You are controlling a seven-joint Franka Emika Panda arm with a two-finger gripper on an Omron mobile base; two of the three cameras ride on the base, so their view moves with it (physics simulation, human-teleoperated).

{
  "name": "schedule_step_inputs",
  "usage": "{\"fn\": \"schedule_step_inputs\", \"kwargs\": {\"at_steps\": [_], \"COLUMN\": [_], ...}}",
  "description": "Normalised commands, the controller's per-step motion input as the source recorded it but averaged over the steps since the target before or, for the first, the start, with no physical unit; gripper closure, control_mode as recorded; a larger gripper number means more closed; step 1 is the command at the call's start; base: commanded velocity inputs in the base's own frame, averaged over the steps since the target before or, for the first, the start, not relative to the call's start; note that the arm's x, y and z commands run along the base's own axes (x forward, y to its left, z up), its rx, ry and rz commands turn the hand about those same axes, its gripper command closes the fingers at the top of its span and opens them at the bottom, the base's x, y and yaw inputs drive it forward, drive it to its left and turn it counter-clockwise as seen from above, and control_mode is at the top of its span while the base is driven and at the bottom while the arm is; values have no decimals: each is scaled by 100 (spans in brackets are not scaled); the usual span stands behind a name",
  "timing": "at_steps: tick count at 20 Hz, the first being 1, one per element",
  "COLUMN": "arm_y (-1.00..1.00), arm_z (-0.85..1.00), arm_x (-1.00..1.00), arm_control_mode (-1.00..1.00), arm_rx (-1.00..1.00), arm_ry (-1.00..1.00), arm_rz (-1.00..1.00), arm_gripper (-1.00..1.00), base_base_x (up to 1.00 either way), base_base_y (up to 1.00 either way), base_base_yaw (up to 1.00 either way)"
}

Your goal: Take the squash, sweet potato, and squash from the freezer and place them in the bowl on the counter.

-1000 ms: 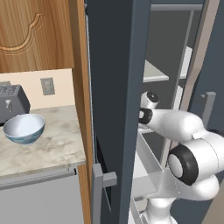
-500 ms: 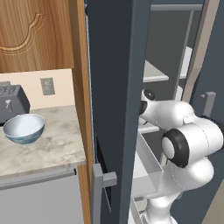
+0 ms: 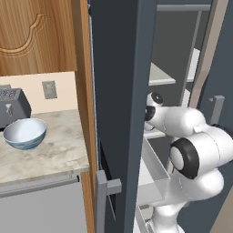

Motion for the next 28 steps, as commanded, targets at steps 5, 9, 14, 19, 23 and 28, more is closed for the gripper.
{"fn": "schedule_step_inputs", "kwargs": {"at_steps": [5,9,14,19,23,28], "arm_y": [0,-1,-5,-10,-9,-8], "arm_z": [0,2,25,36,41,60], "arm_x": [-65,-81,-63,-74,-69,-48], "arm_control_mode": [-100,-100,-100,-100,-100,-100], "arm_rx": [0,0,0,0,0,0], "arm_ry": [0,-3,-1,0,0,2], "arm_rz": [-1,-7,-6,-6,-2,-4], "arm_gripper": [100,100,100,100,100,100], "base_base_x": [0,0,0,0,0,0], "base_base_y": [0,0,0,0,0,0], "base_base_yaw": [0,0,0,0,0,0]}}
